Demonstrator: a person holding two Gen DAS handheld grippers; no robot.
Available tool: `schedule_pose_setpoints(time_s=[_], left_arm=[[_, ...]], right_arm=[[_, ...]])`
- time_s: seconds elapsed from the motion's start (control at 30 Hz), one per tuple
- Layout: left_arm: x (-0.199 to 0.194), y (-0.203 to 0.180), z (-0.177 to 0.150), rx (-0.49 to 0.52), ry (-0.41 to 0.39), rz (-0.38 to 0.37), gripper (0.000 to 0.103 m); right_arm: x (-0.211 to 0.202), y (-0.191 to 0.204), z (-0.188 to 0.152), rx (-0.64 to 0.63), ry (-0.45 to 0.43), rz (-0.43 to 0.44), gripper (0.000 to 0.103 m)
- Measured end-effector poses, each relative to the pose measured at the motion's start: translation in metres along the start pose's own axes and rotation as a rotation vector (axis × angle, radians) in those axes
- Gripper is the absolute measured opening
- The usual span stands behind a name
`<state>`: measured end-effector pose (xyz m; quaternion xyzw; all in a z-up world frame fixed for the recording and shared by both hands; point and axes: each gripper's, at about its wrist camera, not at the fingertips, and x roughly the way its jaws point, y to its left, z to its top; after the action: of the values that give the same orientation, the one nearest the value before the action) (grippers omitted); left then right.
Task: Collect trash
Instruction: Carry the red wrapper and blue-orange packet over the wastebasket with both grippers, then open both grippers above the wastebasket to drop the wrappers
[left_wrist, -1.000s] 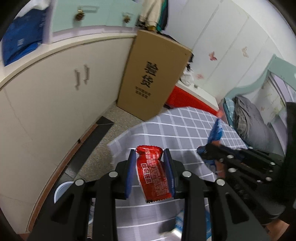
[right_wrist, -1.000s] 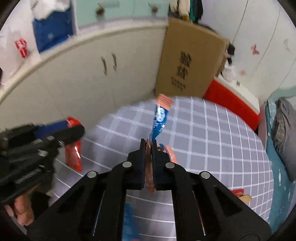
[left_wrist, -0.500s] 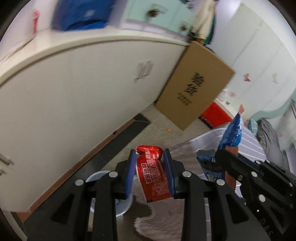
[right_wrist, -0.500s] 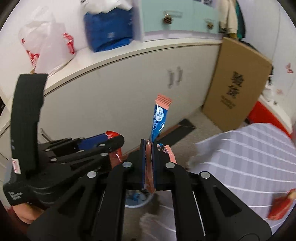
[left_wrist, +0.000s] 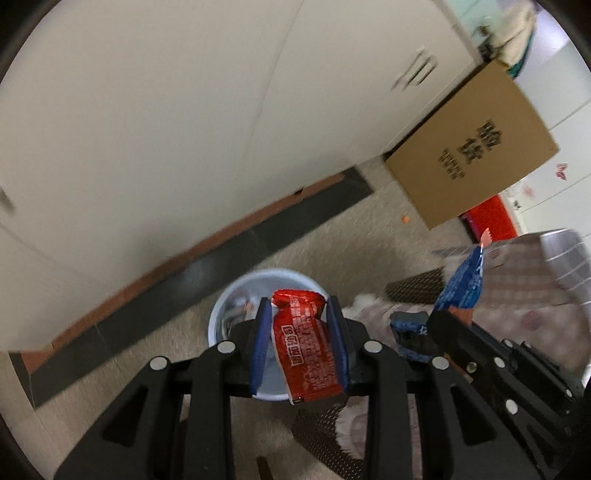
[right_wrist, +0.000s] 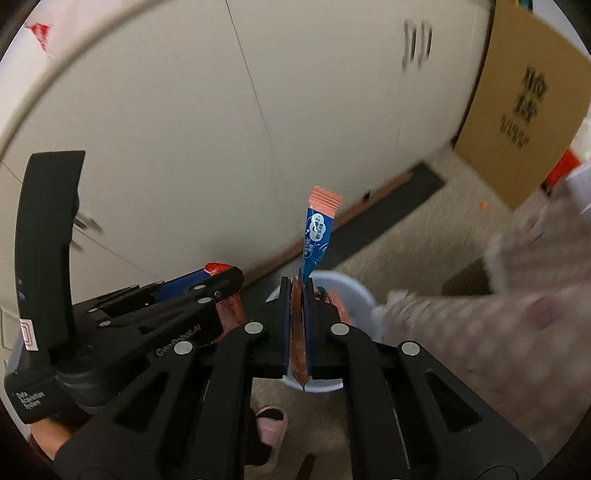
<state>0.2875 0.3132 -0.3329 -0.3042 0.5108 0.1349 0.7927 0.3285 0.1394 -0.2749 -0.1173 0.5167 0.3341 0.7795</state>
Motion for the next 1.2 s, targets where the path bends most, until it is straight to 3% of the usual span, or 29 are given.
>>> schedule_pose_setpoints(time_s=[0.3, 0.4, 0.53, 1.2], left_arm=[[0.062, 0.03, -0.037, -0.03, 0.121, 0.031, 0.03], [0.073, 0.033, -0.041, -0.039, 0.139, 0.04, 0.03], [0.082, 0.035, -0.042, -0.055, 0.151, 0.048, 0.03], [0.098, 0.013, -0.052, -0.009, 0.215, 0.012, 0.03]], right_arm=[[0.073, -0.005, -0.036, 0.016, 0.106, 0.032, 0.012], [0.086, -0.012, -0.041, 0.04, 0.13, 0.04, 0.023], [0.094, -0.027, -0.046, 0.075, 0.143, 0.032, 0.047], [0.077, -0.048, -0.07, 0.074, 0.119, -0.081, 0.053]])
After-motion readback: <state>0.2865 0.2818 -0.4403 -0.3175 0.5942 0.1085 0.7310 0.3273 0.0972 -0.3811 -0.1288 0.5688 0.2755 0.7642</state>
